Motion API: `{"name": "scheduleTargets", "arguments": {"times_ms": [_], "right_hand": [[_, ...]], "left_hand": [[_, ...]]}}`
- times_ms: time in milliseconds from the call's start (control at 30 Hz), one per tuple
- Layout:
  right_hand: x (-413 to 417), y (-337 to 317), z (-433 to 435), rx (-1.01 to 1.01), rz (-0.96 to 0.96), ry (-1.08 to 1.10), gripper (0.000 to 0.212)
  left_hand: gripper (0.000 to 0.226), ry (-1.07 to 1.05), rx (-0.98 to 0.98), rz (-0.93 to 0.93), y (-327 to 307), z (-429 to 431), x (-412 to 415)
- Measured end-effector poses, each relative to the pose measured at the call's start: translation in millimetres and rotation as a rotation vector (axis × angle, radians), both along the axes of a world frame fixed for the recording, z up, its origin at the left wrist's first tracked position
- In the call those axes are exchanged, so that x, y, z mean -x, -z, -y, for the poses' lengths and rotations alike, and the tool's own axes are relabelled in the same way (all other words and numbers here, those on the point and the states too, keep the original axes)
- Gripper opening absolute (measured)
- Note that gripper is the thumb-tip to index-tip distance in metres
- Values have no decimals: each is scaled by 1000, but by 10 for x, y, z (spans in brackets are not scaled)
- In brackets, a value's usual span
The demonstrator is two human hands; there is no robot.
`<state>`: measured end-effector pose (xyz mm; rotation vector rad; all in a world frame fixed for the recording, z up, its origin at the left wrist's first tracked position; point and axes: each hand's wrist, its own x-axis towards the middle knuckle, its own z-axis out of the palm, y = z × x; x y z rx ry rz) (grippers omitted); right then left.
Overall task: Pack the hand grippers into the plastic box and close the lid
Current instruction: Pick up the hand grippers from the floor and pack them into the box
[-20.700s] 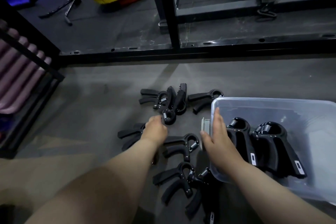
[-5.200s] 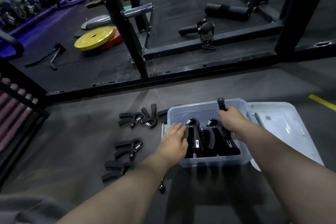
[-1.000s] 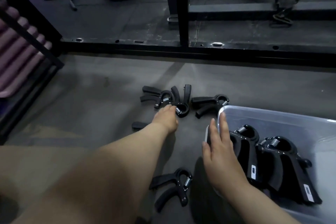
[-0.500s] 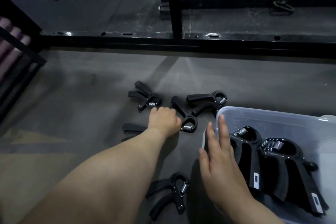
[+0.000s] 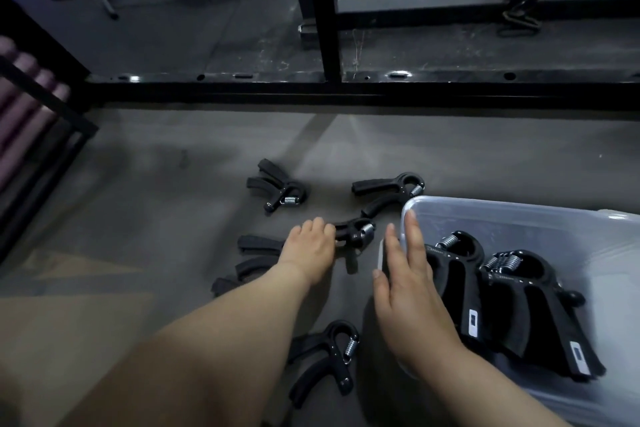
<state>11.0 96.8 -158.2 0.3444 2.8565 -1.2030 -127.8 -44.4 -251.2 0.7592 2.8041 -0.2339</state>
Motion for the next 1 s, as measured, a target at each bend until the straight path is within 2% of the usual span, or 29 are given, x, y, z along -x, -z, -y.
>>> {"name": "scheduleTargets", "arguments": {"times_ms": [167, 333, 500, 633, 733, 833, 900, 1000], "right_hand": [[-27, -25, -1, -33, 9, -10, 63], [-47, -25, -5, -101, 39, -26, 63], [-158, -82, -34, -69, 116, -97, 69], [-274, -163, -95, -32, 147, -179, 73], [-297, -317, -162, 169, 134, -132, 59], [-298, -564, -232, 467, 33, 102, 44], [-275, -739, -271, 690, 2, 189, 43], [-274, -867, -411, 958, 69, 266, 41]], "left_hand": [[36, -291, -154, 161, -379, -27, -190], [35, -520, -437, 212, -769, -35, -457], [38, -667, -690, 237, -1154, -50, -691], [30, -887, -990, 392, -1476, -117, -848], [23, -919, -1184, 577, -1756, -204, -1008], [23, -849, -1281, 664, -1891, -337, -1115], [26, -758, -1249, 623, -1910, -466, -1185], [23, -580, -1100, 493, -1906, -759, -1353]]}}
